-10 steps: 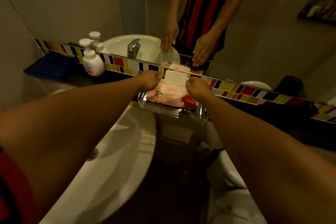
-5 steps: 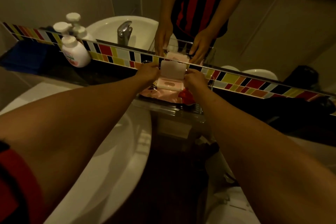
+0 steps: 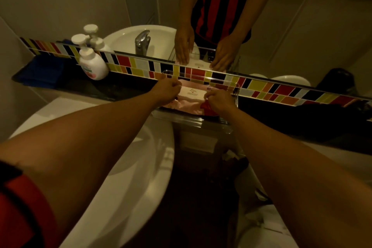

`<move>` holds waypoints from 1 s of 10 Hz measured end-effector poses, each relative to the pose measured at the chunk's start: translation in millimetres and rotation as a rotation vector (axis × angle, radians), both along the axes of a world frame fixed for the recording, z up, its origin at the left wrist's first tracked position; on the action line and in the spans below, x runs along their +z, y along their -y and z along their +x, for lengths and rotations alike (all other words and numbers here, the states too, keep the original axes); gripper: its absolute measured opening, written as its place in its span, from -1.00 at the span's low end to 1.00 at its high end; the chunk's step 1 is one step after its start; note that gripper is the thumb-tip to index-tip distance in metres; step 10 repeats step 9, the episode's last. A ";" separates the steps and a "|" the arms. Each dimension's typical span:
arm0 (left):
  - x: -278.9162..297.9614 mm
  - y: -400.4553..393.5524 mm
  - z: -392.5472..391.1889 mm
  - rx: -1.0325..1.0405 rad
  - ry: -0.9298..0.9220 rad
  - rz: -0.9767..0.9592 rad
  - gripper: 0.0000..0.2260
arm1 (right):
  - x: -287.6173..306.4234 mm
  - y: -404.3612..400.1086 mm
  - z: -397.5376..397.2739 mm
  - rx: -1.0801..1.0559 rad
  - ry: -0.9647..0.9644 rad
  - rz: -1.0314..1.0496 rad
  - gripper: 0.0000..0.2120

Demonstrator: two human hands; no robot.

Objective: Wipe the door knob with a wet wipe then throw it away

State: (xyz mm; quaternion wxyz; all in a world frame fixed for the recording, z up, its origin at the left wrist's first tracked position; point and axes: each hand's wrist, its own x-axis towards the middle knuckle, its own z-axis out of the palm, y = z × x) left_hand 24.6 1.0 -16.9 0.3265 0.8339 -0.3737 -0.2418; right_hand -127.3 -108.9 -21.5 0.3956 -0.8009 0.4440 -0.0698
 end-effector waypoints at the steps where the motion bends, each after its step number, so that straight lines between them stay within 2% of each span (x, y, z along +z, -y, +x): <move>1: -2.5 -2.6 -8.9 -0.126 0.179 0.148 -0.69 | -7.0 -4.6 -0.8 0.226 -0.134 -0.239 -0.79; 2: -9.5 -5.1 -13.5 -0.266 0.293 0.256 -0.69 | -18.3 -3.0 2.2 0.389 -0.261 -0.440 -0.77; 3: -14.5 -4.3 -12.9 -0.297 0.345 0.316 -0.66 | -27.7 1.7 9.2 0.401 -0.338 -0.355 -0.80; 5: -15.2 6.9 -11.0 -0.379 0.508 0.420 -0.69 | -30.5 10.3 18.1 0.457 -0.428 -0.429 -0.76; 6: -14.2 9.6 -12.7 -0.385 0.533 0.471 -0.67 | -30.6 10.1 18.8 0.476 -0.429 -0.454 -0.76; 7: -7.4 8.0 -13.1 -0.377 0.503 0.488 -0.68 | -24.1 7.8 15.4 0.511 -0.435 -0.476 -0.74; 9: 41.9 -26.2 -12.5 -0.243 0.374 0.319 -0.64 | 2.3 -5.8 13.6 0.484 -0.313 -0.535 -0.59; 10: 41.9 -26.2 -12.5 -0.243 0.374 0.319 -0.64 | 2.3 -5.8 13.6 0.484 -0.313 -0.535 -0.59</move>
